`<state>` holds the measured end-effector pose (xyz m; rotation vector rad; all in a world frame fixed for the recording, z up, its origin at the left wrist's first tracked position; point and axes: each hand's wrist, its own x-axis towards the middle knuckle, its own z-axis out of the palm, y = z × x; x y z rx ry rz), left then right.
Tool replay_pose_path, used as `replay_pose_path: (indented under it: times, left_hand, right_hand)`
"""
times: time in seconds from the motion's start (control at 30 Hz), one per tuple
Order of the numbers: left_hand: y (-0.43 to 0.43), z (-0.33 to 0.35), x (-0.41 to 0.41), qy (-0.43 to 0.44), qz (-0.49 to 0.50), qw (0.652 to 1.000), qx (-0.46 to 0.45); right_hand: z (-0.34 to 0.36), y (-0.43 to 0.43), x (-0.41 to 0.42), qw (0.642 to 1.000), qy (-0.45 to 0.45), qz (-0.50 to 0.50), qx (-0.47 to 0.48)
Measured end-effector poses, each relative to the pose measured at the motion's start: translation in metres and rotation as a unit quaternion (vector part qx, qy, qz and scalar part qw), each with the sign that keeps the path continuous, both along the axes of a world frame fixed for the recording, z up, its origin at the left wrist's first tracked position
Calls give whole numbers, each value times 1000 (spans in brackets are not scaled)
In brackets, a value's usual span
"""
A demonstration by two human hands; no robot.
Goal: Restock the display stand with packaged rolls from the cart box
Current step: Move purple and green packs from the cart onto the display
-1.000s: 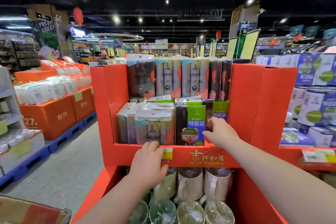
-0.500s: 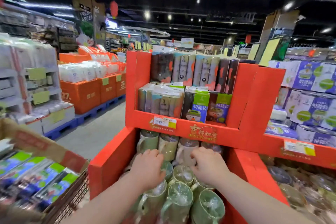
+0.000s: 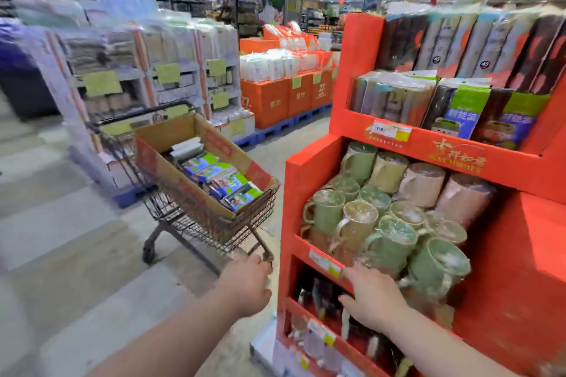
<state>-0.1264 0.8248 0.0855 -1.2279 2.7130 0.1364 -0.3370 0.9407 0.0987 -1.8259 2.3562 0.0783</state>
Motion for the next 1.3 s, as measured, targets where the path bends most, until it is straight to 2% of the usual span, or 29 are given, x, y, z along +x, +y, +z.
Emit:
replay_pose_path:
  times: [0.2,0.37,0.73,1.07,1.3]
  left_hand:
    - [3,-31,97,-34,96,993,53]
    - [-12,-60,178,-46,146,984,95]
    - [-124,-77,333,-38,188,973,126]
    - [-230,-79,338,-21,155,982,110]
    - [-348,-70,307,-27,125,988,91]
  right_hand:
    - [-25,-29,75,996,-36,60,57]
    - [-36,-85,142,993,-44,90,56]
    - [-65,-226,277,994,-55,79,48]
    - [-78,-301,303,991,-55,59,109]
    - [-105,-387,288,985,-84,40,142]
